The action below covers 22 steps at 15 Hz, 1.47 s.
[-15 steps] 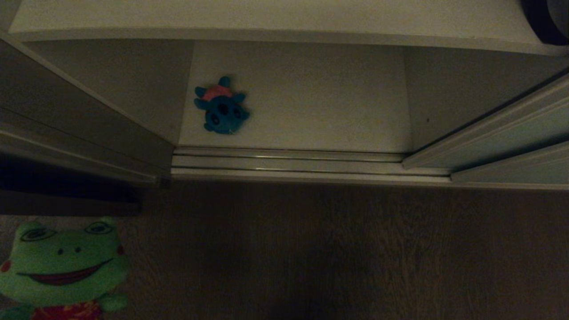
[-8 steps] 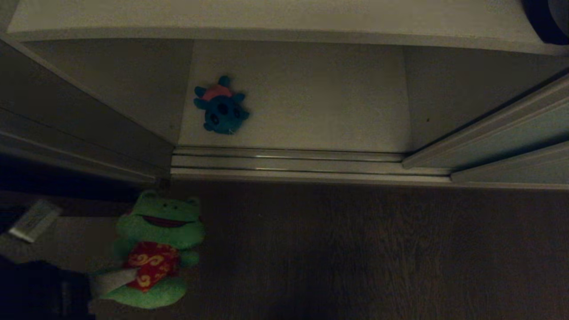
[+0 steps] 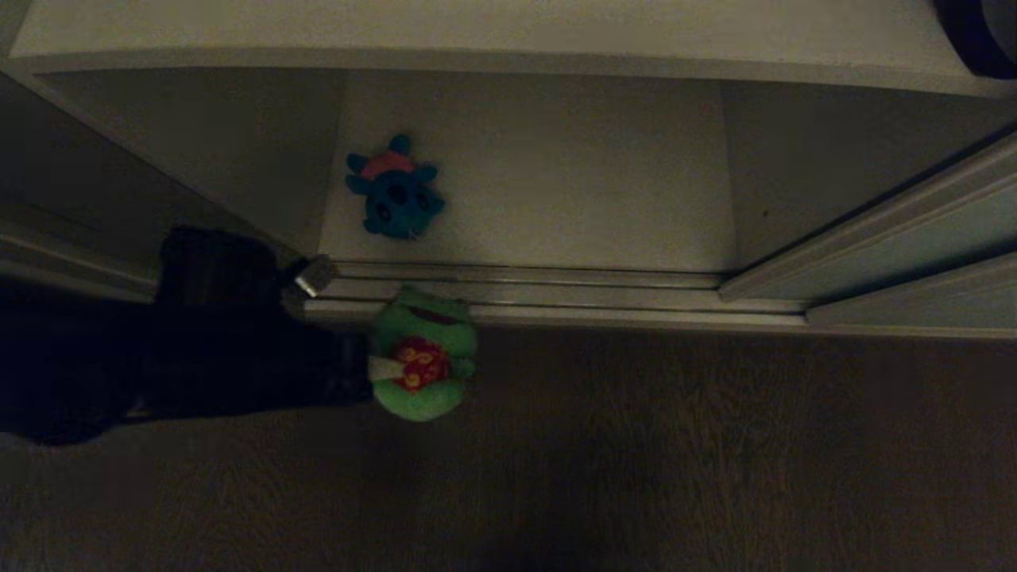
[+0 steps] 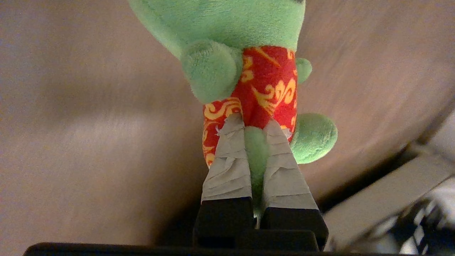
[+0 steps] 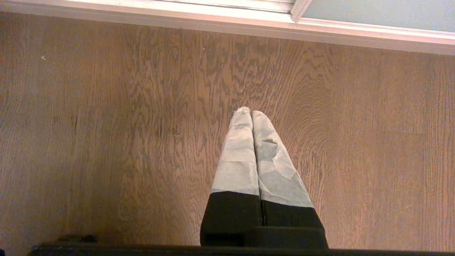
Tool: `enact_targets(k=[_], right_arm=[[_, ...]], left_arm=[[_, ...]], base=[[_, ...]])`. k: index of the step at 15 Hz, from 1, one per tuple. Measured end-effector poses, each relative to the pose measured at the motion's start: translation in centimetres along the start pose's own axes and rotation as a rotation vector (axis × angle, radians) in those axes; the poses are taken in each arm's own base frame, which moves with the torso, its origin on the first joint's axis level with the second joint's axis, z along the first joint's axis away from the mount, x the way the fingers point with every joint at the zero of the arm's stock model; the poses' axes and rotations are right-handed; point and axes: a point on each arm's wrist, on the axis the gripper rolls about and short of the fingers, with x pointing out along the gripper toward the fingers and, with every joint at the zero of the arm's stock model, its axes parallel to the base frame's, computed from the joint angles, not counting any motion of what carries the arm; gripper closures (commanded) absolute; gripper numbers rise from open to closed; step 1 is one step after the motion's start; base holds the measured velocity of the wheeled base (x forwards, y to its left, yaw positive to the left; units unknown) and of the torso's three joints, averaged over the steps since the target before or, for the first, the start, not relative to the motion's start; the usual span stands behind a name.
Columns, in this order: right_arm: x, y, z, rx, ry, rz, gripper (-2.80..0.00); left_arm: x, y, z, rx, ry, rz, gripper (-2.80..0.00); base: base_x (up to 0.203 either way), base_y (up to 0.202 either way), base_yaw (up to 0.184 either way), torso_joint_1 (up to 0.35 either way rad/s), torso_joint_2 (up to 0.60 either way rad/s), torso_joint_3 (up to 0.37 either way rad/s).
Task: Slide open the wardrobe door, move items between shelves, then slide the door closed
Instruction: Place the green doll on the lower shelf
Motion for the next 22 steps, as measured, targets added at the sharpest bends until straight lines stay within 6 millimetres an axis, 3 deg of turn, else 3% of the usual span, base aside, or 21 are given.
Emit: enact_targets(k=[4,9,15,18,22], right_arm=[[0.0,0.0,0.0,0.0,0.0,0.0,0.0],[0.0,0.0,0.0,0.0,0.0,0.0,0.0],[0.0,0.0,0.0,0.0,0.0,0.0,0.0],[0.0,0.0,0.0,0.0,0.0,0.0,0.0],[0.0,0.0,0.0,0.0,0.0,0.0,0.0]], left_arm=[[5.0,-0.9,4.3,0.005,-0.122,-0.054,0.0],[10.2,-0.3,6.9,0.077,-0.334,-0.062,0.0],[16.4,2.3,10.0,0.152,-0.573,0.058,0.0],[18.2,3.1,11.0,0.213,-0.709,0.038,0.0],[18.7,3.1,11.6,0.194,-0.733,0.014,0.0]], base=[[0.0,0.0,0.0,0.0,0.0,0.0],[0.0,0.0,0.0,0.0,0.0,0.0],[0.0,0.0,0.0,0.0,0.0,0.0],[0.0,0.0,0.0,0.0,0.0,0.0],[0.0,0.0,0.0,0.0,0.0,0.0]])
